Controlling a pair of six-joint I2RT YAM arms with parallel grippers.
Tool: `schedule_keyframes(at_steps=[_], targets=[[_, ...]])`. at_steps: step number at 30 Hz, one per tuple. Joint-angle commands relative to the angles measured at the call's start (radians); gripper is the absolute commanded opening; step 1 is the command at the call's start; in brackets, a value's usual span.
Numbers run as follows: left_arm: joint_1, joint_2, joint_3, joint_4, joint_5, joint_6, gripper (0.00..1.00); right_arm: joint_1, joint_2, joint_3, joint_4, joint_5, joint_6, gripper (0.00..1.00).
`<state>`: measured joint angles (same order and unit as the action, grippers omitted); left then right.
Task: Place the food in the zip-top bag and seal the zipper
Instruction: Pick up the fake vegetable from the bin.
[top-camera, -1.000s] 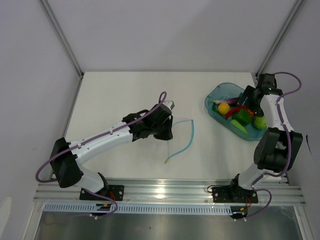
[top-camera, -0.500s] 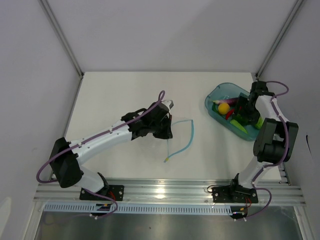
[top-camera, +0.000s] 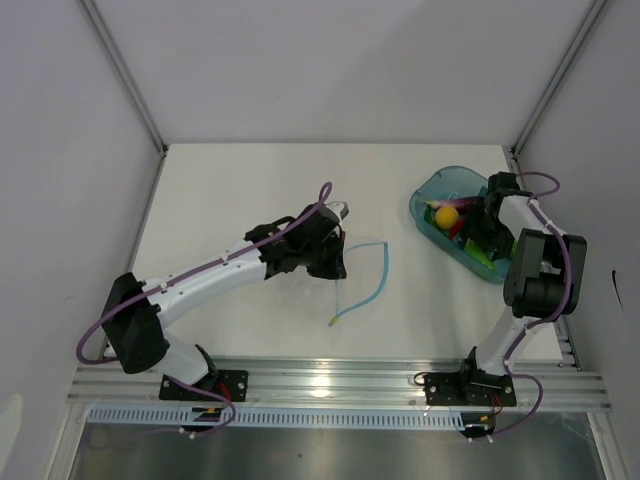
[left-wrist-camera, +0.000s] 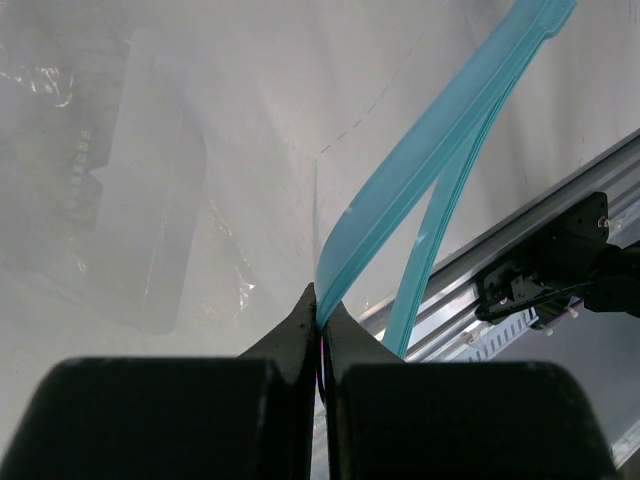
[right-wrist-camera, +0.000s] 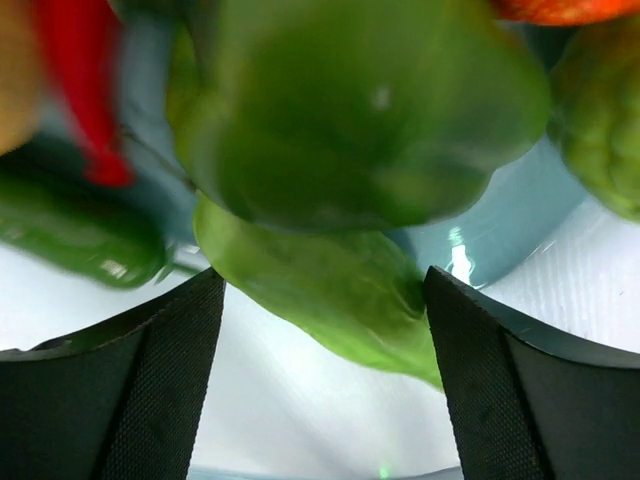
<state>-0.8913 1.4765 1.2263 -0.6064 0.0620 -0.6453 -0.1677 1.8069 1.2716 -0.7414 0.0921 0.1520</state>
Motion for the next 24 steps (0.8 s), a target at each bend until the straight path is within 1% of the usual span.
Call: schedule_keyframes(at_steps=[1, 3, 4, 7, 8, 10, 13, 15, 16, 17, 20, 23, 24], targets=[[0.009, 0.005, 0.013, 0.026, 0.024, 0.018, 0.01, -0.001, 0.048, -0.015, 0.017, 0.064, -0.009, 0.81], [0.009, 0.013, 0.015, 0.027, 0.032, 0.018, 0.01, 0.005, 0.054, -0.008, 0.019, 0.075, -0.008, 0.77], [0.008, 0.016, 0.016, 0.025, 0.036, 0.016, 0.01, 0.011, 0.057, -0.006, 0.023, 0.055, -0.017, 0.75], [0.011, 0.027, 0.041, 0.011, 0.048, 0.018, 0.01, 0.011, 0.062, -0.005, 0.028, 0.029, -0.025, 0.62], [0.009, 0.027, 0.041, 0.008, 0.051, 0.018, 0.01, 0.013, 0.055, -0.002, 0.031, 0.025, -0.025, 0.54], [0.011, 0.022, 0.042, 0.010, 0.052, 0.018, 0.01, 0.017, 0.040, 0.003, 0.039, 0.006, -0.023, 0.47], [0.011, 0.033, 0.058, 0.000, 0.052, 0.022, 0.00, 0.043, -0.027, 0.005, 0.060, -0.011, -0.020, 0.45], [0.011, 0.039, 0.073, -0.006, 0.052, 0.024, 0.01, 0.060, -0.084, 0.017, 0.074, -0.002, -0.011, 0.42], [0.011, 0.041, 0.076, -0.010, 0.053, 0.024, 0.01, 0.062, -0.101, 0.024, 0.079, -0.006, -0.011, 0.38], [0.011, 0.044, 0.076, -0.009, 0.058, 0.022, 0.01, 0.063, -0.113, 0.034, 0.071, -0.014, -0.009, 0.30], [0.011, 0.042, 0.079, -0.007, 0.067, 0.016, 0.01, 0.065, -0.159, 0.090, 0.037, -0.008, 0.004, 0.15], [0.011, 0.044, 0.090, -0.013, 0.070, 0.015, 0.01, 0.077, -0.227, 0.130, 0.008, -0.029, 0.038, 0.13], [0.011, 0.048, 0.094, -0.015, 0.070, 0.015, 0.00, 0.091, -0.251, 0.136, 0.002, -0.066, 0.047, 0.13]])
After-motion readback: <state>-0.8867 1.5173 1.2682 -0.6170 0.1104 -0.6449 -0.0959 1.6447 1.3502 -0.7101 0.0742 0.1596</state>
